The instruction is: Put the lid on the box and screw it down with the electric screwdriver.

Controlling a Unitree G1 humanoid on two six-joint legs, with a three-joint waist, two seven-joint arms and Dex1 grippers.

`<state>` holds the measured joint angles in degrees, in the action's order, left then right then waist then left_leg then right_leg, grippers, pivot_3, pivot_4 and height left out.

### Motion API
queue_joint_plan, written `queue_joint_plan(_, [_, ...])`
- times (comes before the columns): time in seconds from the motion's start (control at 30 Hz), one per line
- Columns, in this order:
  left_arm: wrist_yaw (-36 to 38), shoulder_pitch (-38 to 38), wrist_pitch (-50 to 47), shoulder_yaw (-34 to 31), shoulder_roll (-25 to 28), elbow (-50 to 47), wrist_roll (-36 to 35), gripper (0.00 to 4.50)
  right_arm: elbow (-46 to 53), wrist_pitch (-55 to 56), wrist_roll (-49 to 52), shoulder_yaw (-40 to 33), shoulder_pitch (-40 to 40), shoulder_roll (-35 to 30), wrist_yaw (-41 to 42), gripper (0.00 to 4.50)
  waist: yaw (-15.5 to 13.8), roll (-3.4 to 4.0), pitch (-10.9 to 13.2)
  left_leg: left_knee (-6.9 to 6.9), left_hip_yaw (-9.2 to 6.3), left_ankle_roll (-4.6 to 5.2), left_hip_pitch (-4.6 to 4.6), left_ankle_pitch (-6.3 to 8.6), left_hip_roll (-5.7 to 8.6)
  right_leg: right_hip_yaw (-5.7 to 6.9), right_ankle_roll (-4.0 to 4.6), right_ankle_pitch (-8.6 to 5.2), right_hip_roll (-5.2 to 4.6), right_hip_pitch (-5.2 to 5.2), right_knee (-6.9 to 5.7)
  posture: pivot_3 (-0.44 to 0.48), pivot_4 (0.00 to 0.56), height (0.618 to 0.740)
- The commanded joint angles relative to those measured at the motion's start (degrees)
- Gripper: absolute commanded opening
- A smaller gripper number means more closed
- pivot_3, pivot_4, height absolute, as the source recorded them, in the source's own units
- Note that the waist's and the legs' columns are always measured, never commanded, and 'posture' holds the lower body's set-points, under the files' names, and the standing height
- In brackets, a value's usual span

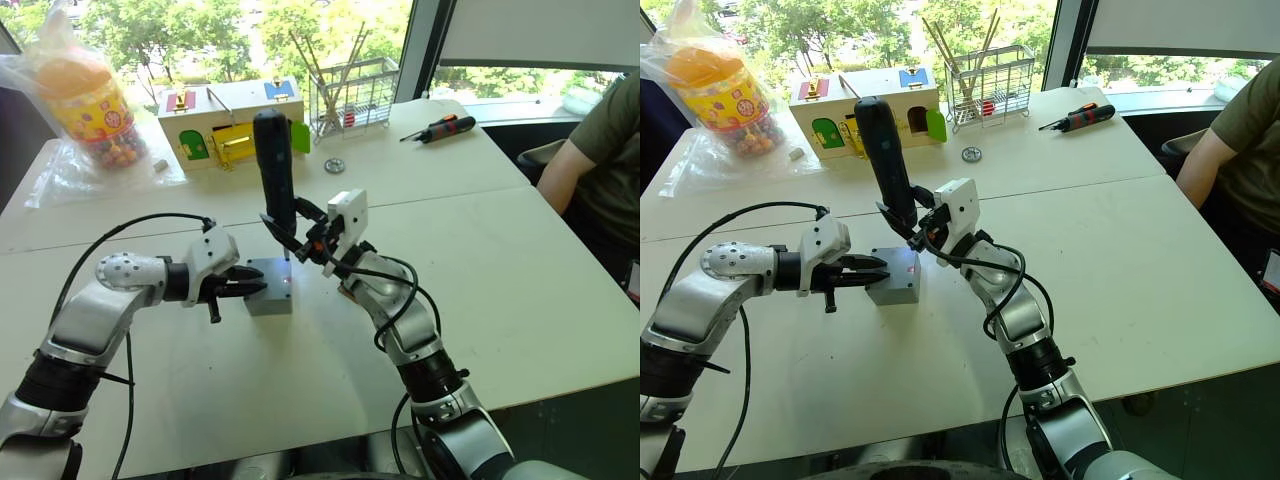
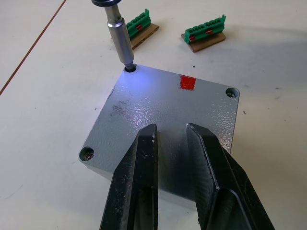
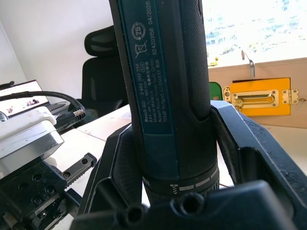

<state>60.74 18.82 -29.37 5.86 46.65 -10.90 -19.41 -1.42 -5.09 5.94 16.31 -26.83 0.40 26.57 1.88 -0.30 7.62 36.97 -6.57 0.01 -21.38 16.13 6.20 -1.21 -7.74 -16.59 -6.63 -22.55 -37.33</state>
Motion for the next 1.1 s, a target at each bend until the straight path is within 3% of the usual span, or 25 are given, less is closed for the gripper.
queue_joint_plan(0.03, [-0.1, -0.8, -0.2, 1.0, -0.2, 0.3, 1.0, 0.92, -4.4, -2.5, -1.0, 0.1, 2.0, -0.8, -0.4, 1.9, 0.0, 0.0, 0.0, 0.0, 0.0, 0.0, 0.0, 0.0, 0.0, 0.0, 0.0, 0.0, 0.0, 0.0, 0.01, 0.0, 0.15, 0.74])
queue_joint_plan(0.23, [-0.4, -0.9, 0.2, 1.4, -1.2, 1.1, 1.3, 0.92, -2.9, -1.9, -0.8, -0.8, 0.5, -1.5, -0.1, 1.9, -0.5, 0.03, 0.0, -0.01, 0.0, 0.03, -0.01, 0.02, 0.0, 0.0, 0.0, 0.0, 0.0, 0.01, 0.09, 0.0, 0.15, 0.74])
queue_joint_plan(0.4, [-0.9, 0.3, -0.8, 0.4, -3.0, 1.2, -0.2, 0.92, 3.9, -5.8, 2.0, -4.1, -3.5, -2.6, -0.1, 1.9, -1.3, 0.09, 0.1, -0.01, -0.01, 0.03, -0.05, 0.02, -0.01, 0.0, 0.0, 0.0, 0.02, 0.01, 0.13, 0.0, 0.15, 0.74])
queue_joint_plan(0.53, [-0.4, 2.0, -2.2, -1.0, -3.5, 0.9, -2.4, 0.92, 12.0, -15.1, 8.8, -11.6, -14.3, -3.9, -2.8, 1.9, -1.3, 0.21, 0.4, 0.08, -0.06, 0.01, -0.41, 0.0, 0.02, 0.01, -0.01, 0.0, 0.0, -0.22, 0.15, 0.0, 0.15, 0.74])
queue_joint_plan(0.63, [-0.5, 3.3, -2.3, -2.1, -4.8, 2.6, -4.0, 0.92, 13.1, -23.4, 16.3, -19.1, -21.8, -5.2, -5.2, 1.9, -1.0, 0.25, 0.4, 0.15, -0.11, -0.47, -1.14, -0.29, 0.02, 0.04, -0.01, 0.02, -0.01, -0.99, 0.01, 0.0, 0.15, 0.74])
queue_joint_plan(0.83, [0.1, 7.8, -2.2, -2.7, -6.7, 5.5, -5.7, 0.92, 13.1, -40.8, 25.1, -26.8, -30.4, -10.4, -9.4, 1.9, -0.1, 0.34, 0.5, -0.01, -0.05, -0.47, -1.2, -0.3, -0.06, 0.05, -0.01, 0.02, -0.06, -0.92, 0.02, 0.0, 0.15, 0.74])
queue_joint_plan(0.9, [0.9, 10.2, -3.6, -2.6, -6.9, 4.6, -7.1, 0.92, 14.3, -52.5, 29.5, -28.8, -31.6, -15.4, -9.0, 1.9, -0.1, 0.33, 0.5, 0.06, -0.05, -0.5, -1.24, -0.33, -0.06, 0.05, -0.01, 0.02, -0.07, -0.91, 0.01, 0.0, 0.15, 0.74])
queue_joint_plan(1.03, [5.1, 12.5, -6.5, -1.5, -4.7, -0.9, -10.2, 0.92, 12.5, -77.0, 34.4, -28.2, -30.4, -34.3, -3.0, 1.9, -1.1, 0.33, 0.7, 0.15, -0.06, -0.45, -1.51, -0.31, -0.03, 0.06, -0.01, 0.02, -0.13, -1.01, 0.11, 0.0, 0.15, 0.74])
queue_joint_plan(1.1, [6.4, 12.0, -7.4, -1.0, -3.4, -4.5, -11.0, 0.92, 8.7, -85.4, 37.8, -27.2, -27.2, -43.2, 0.7, 1.9, -1.4, 0.27, 0.8, 0.33, -0.13, -0.38, -2.07, -0.27, 0.01, 0.1, -0.01, 0.02, -0.16, -1.42, 0.14, 0.0, 0.15, 0.74])
